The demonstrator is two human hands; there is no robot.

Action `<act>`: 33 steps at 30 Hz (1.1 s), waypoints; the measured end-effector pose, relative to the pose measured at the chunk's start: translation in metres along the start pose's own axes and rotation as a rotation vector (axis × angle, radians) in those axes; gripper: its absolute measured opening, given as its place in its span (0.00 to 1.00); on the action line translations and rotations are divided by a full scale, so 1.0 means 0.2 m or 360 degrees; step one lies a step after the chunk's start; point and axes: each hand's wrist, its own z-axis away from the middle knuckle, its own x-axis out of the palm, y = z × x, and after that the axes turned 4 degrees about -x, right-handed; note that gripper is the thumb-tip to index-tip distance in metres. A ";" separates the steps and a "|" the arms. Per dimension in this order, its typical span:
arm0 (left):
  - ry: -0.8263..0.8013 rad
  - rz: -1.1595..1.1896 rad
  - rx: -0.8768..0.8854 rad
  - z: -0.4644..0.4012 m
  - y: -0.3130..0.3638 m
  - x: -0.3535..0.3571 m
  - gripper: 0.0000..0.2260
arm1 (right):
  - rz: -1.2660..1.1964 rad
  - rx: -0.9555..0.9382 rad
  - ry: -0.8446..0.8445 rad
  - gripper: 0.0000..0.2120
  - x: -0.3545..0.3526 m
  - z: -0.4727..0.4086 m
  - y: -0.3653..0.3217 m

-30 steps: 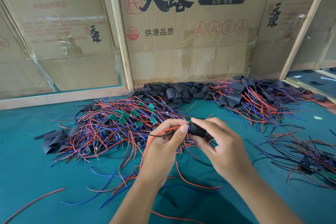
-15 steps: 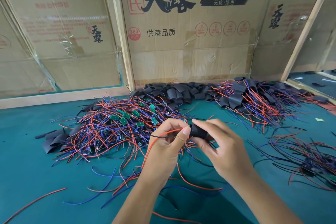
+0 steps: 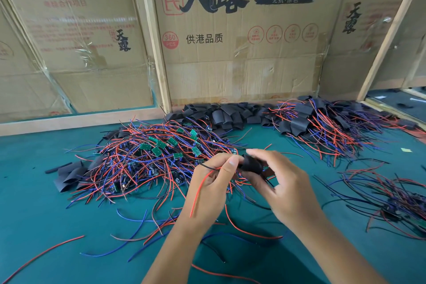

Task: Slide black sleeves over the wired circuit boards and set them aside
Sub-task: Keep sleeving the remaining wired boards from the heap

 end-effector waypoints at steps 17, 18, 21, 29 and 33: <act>0.0014 0.0035 -0.0203 -0.02 -0.08 -0.01 0.17 | 0.0362 -0.0110 -0.0021 0.11 0.02 0.02 0.00; 0.0008 0.0029 -0.0224 -0.01 -0.08 -0.01 0.16 | 0.0380 -0.0073 -0.0040 0.11 0.01 0.01 0.01; 0.0115 -0.0096 -0.0336 -0.01 -0.11 -0.02 0.09 | 0.0506 0.0050 -0.0039 0.11 -0.05 -0.04 0.03; 0.0024 -0.1297 -0.0145 0.04 -0.17 0.02 0.07 | 0.0941 0.0466 -0.0155 0.12 -0.36 -0.39 0.47; -0.0006 -0.1314 -0.0071 0.06 -0.16 0.03 0.07 | 0.1156 0.0755 -0.0044 0.15 -0.53 -0.53 0.74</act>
